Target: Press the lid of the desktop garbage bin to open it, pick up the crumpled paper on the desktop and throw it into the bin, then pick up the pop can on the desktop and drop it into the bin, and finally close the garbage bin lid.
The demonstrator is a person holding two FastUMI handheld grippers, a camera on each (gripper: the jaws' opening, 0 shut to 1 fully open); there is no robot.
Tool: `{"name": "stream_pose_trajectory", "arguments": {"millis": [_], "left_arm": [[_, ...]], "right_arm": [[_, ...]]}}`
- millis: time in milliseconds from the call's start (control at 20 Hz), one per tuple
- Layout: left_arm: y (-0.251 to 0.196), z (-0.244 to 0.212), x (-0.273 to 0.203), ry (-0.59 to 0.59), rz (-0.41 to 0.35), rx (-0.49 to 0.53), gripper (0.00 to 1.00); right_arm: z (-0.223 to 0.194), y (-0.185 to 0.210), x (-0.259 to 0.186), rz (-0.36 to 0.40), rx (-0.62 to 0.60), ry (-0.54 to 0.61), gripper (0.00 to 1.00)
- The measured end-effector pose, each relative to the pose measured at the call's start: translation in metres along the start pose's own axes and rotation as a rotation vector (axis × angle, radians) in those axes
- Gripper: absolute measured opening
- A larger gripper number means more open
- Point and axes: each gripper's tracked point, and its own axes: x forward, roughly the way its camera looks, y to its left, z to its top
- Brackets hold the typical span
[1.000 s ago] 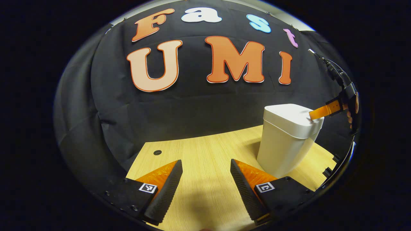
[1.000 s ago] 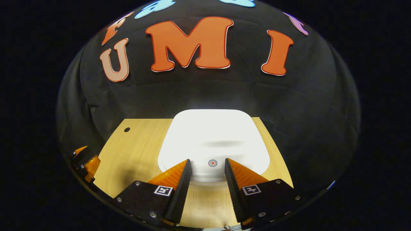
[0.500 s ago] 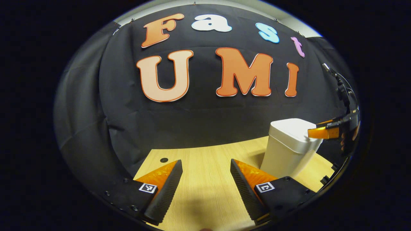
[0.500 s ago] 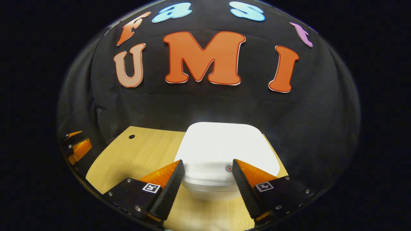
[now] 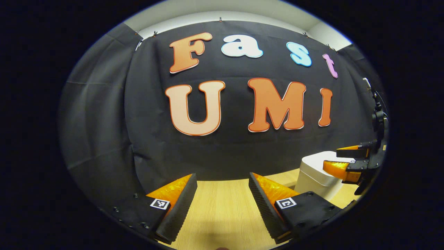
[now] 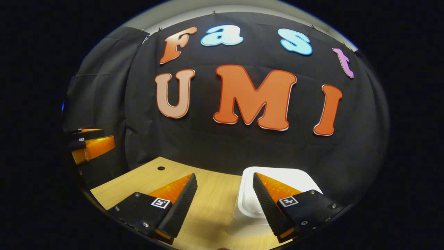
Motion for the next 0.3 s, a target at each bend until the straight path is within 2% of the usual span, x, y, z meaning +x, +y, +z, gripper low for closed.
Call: {"name": "stream_pose_trajectory", "arguments": {"millis": [300], "left_arm": [[0.010, 0.021, 0.003, -0.105, 0.053, -0.009, 0.95]], "right_arm": [[0.009, 0.036, -0.002, 0.071, -0.040, -0.063, 0.97]]}}
